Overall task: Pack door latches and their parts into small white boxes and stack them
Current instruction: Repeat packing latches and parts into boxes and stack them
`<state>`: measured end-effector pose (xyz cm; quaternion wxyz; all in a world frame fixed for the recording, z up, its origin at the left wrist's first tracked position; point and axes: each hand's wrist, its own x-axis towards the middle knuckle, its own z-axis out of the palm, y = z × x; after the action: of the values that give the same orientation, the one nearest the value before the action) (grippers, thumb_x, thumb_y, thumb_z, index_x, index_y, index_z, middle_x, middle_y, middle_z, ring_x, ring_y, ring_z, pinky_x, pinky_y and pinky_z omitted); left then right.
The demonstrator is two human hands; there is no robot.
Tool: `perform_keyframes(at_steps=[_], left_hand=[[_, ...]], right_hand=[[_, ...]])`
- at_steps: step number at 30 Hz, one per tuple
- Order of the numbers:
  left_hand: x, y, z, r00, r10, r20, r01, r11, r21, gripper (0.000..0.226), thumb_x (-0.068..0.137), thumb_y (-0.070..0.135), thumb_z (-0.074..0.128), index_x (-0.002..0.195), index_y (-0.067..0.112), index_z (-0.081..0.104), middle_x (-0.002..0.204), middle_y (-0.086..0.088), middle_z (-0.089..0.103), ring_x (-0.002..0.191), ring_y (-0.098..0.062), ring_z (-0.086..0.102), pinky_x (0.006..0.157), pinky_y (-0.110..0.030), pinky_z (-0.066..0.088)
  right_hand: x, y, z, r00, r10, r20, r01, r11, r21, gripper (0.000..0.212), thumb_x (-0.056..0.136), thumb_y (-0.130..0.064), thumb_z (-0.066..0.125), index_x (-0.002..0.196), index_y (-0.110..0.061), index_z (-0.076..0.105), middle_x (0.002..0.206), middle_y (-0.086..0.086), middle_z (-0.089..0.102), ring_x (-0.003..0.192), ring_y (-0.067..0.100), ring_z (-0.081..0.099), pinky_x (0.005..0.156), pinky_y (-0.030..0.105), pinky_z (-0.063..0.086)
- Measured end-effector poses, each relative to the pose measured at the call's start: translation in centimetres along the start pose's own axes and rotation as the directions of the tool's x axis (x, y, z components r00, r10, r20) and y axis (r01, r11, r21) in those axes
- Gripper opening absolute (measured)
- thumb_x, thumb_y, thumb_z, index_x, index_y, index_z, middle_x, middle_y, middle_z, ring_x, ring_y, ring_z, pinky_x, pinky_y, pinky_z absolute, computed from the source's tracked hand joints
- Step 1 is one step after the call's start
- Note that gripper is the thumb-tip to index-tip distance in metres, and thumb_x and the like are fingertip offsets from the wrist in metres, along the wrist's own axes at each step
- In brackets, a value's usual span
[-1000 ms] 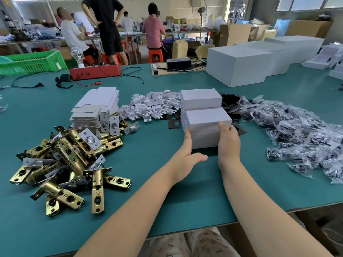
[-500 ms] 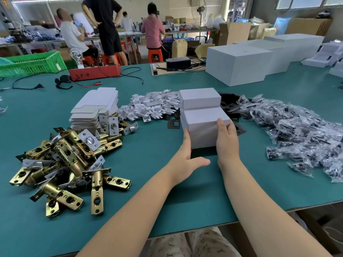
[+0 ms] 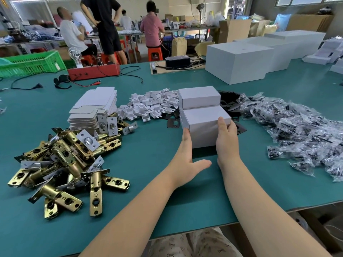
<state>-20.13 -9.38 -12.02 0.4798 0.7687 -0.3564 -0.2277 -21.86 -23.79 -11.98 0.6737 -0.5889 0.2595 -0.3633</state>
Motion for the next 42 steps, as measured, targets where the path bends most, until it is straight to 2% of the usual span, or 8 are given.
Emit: perform_keyframes(at_steps=[8,24,27,29,31,35,39,42], left_hand=[[-0.3,0.7,-0.5,0.999,0.037,-0.039,-0.045,0.976,-0.212,0.102,0.073,0.024,0.06,0.156,0.021,0.001,0.162,0.008,0.015,0.148,-0.006,0.015,0.122,-0.038,0.016],[0.3,0.0,-1.3,0.999,0.039,-0.01,-0.04,0.975,-0.217,0.11,0.065,0.044,0.062,0.156,0.027,0.002,0.163,0.014,0.008,0.148,-0.003,0.01,0.122,-0.039,0.015],[0.2,0.0,-1.2,0.999,0.048,-0.014,-0.05,0.967,-0.251,0.102,0.07,0.036,0.061,0.156,0.025,0.008,0.161,0.014,0.016,0.146,0.001,0.015,0.121,-0.035,0.019],[0.2,0.1,-1.3,0.996,0.065,-0.061,-0.079,0.961,-0.266,0.082,0.079,0.025,0.062,0.153,0.022,0.026,0.151,0.015,0.036,0.136,0.007,0.034,0.111,-0.018,0.031],[0.3,0.3,-2.0,0.986,0.021,-0.162,-0.056,0.976,-0.212,0.058,0.087,0.015,0.062,0.142,0.023,0.045,0.136,0.014,0.053,0.121,0.001,0.049,0.096,-0.009,0.039],[1.1,0.8,-6.7,0.907,-0.05,-0.419,0.044,0.999,-0.024,0.022,0.09,0.013,0.055,0.1,0.026,0.069,0.103,0.004,0.071,0.096,-0.018,0.064,0.089,-0.036,0.054],[1.9,1.0,-13.7,0.778,0.089,-0.622,0.175,0.92,0.351,0.027,0.093,0.017,0.051,0.116,0.015,0.065,0.114,-0.002,0.067,0.095,-0.015,0.056,0.08,-0.025,0.04],[2.9,0.3,-18.5,0.773,0.046,-0.633,0.427,0.701,0.571,0.038,0.094,0.028,0.048,0.13,0.019,0.057,0.127,-0.011,0.059,0.11,-0.027,0.052,0.09,-0.036,0.042]], right_hand=[[-0.2,0.0,0.1,1.0,-0.016,-0.004,0.016,0.999,-0.029,0.026,0.097,-0.041,0.047,0.11,-0.019,0.051,0.1,-0.009,0.055,0.088,0.001,0.051,0.071,0.018,0.039],[0.1,0.4,0.2,0.998,-0.044,-0.035,0.042,0.998,-0.053,0.032,0.098,-0.043,0.044,0.111,-0.015,0.05,0.093,-0.012,0.051,0.086,0.005,0.047,0.071,0.019,0.037],[0.0,0.3,0.1,0.999,-0.024,-0.03,0.022,0.998,-0.06,0.044,0.098,-0.044,0.043,0.126,-0.011,0.049,0.11,-0.007,0.056,0.1,0.011,0.05,0.083,0.024,0.041],[0.0,0.2,0.1,0.999,-0.007,-0.048,0.004,0.999,-0.051,0.049,0.099,-0.042,0.04,0.139,-0.014,0.041,0.133,-0.002,0.051,0.121,0.015,0.046,0.101,0.03,0.038],[0.0,0.3,0.1,0.997,0.012,-0.07,-0.016,0.999,-0.048,0.052,0.1,-0.041,0.037,0.146,-0.017,0.032,0.146,-0.002,0.04,0.131,0.015,0.039,0.105,0.029,0.031],[-0.1,0.4,-0.1,0.995,0.045,-0.085,-0.049,0.998,-0.045,0.052,0.1,-0.042,0.035,0.146,-0.018,0.033,0.145,-0.003,0.042,0.13,0.016,0.04,0.108,0.034,0.032],[-0.2,0.1,-0.1,0.995,0.068,-0.078,-0.071,0.997,-0.041,0.036,0.1,-0.04,0.035,0.13,-0.025,0.048,0.124,-0.009,0.054,0.111,0.012,0.049,0.092,0.03,0.036],[-0.4,-0.1,0.0,0.993,0.083,-0.083,-0.087,0.995,-0.043,0.022,0.1,-0.039,0.035,0.115,-0.031,0.048,0.107,-0.016,0.054,0.103,0.011,0.05,0.085,0.029,0.035]])
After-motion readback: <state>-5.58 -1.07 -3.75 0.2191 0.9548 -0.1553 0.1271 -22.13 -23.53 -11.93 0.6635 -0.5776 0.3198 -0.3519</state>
